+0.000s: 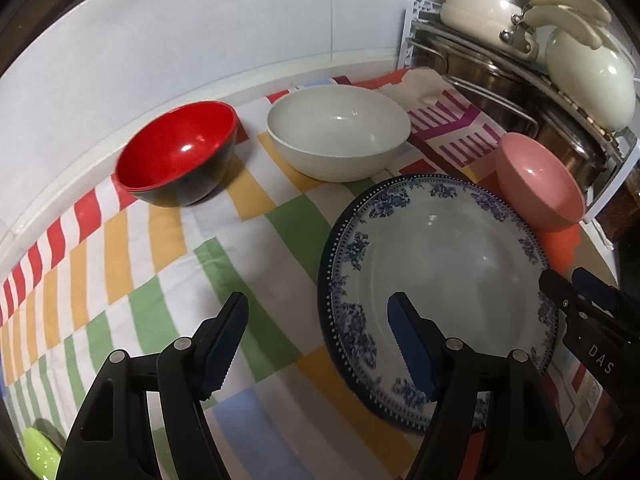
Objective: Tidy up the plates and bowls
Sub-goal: 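Move the left tool toward the smaller blue-and-white plate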
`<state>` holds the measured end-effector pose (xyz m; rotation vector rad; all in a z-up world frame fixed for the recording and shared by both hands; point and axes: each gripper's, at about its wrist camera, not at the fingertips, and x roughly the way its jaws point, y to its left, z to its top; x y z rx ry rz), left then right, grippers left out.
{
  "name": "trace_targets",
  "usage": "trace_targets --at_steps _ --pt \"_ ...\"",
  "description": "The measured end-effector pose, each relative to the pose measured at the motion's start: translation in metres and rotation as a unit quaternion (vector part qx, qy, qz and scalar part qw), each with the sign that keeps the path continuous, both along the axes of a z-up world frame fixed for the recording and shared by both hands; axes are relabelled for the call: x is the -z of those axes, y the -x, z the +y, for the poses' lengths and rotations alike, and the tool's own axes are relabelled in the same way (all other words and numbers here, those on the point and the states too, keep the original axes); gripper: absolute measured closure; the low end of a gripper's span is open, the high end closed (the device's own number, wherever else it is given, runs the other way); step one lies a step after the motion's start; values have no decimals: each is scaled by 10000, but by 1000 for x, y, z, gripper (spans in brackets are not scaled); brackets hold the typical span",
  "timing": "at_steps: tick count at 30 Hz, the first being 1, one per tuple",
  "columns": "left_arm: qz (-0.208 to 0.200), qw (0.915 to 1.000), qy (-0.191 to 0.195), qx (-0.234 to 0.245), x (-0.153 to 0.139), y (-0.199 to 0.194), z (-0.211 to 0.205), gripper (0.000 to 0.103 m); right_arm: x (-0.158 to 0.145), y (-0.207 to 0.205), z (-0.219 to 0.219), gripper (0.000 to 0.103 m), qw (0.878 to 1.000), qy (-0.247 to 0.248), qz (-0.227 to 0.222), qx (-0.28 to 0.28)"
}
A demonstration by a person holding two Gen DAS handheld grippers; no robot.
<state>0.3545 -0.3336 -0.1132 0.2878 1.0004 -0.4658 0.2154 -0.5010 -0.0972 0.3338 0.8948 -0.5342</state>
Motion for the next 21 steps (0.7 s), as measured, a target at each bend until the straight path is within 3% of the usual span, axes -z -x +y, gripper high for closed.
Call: trace_targets --at_steps 13,21 --pt "257 9997 -40 20 24 -18 -17 35 27 -11 -19 47 9998 -154 126 82" --pt "320 9994 -78 79 32 -23 -24 43 33 -17 -22 50 9998 -115 162 78"
